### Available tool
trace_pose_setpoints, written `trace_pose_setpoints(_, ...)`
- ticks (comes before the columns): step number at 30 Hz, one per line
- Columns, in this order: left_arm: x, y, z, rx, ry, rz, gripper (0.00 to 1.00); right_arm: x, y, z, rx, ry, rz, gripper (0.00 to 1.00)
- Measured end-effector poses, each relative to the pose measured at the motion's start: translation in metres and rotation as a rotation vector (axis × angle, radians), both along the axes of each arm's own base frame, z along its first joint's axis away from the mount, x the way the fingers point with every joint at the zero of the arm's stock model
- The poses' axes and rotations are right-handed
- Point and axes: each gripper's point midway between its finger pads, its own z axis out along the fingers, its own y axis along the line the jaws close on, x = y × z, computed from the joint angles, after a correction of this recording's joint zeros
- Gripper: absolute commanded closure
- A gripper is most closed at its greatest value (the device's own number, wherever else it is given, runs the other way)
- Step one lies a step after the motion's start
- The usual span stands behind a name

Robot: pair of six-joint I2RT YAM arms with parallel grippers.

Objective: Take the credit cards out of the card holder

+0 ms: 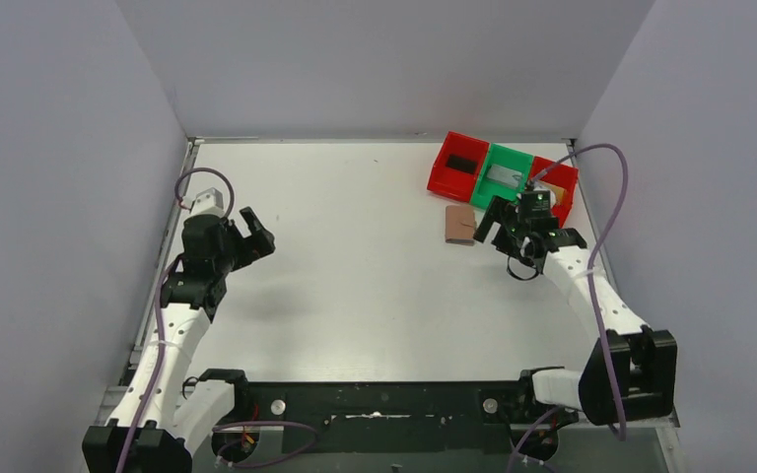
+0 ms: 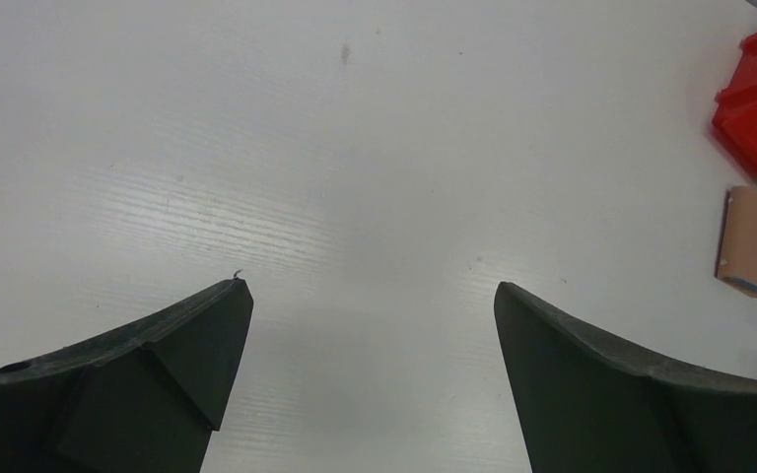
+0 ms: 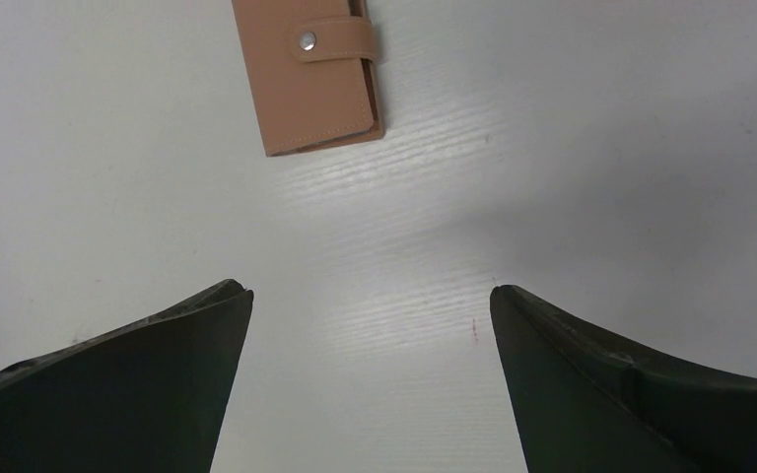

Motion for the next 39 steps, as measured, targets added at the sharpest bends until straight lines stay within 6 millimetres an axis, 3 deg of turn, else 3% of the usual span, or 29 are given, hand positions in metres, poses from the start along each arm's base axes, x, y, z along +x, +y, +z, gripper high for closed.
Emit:
trace_pose_setpoints(7, -0.007, -0.001, 0.012, 0.006, -0.050, -0.017, 0.05, 0.044, 0.021, -0.001, -0.099, 0.033, 0.022, 0.02)
trace_pose_setpoints(13, -0.012, 0.004, 0.024, 0.016, -0.101, 0.006, 0.08, 0.064, 0.026, -0.021, -0.140, 0.096, 0.016, 0.01)
trace_pose_setpoints(23, -0.014, 0.009, 0.022, 0.029, -0.089, 0.026, 0.08, 0.106, 0.046, -0.030, -0.196, 0.117, 0.071, 0.05)
trace_pose_setpoints(27, -0.013, 0.009, 0.021, 0.031, -0.087, 0.029, 0.08, 0.125, 0.048, -0.043, -0.245, 0.143, 0.072, 0.09)
trace_pose_setpoints(33, -0.013, 0.009, 0.019, 0.032, -0.080, 0.029, 0.08, 0.119, 0.038, -0.090, -0.315, 0.254, 0.063, 0.20)
trace_pose_setpoints(39, -0.013, 0.010, 0.019, 0.036, -0.079, 0.034, 0.08, 0.118, 0.045, -0.098, -0.316, 0.215, 0.072, 0.36)
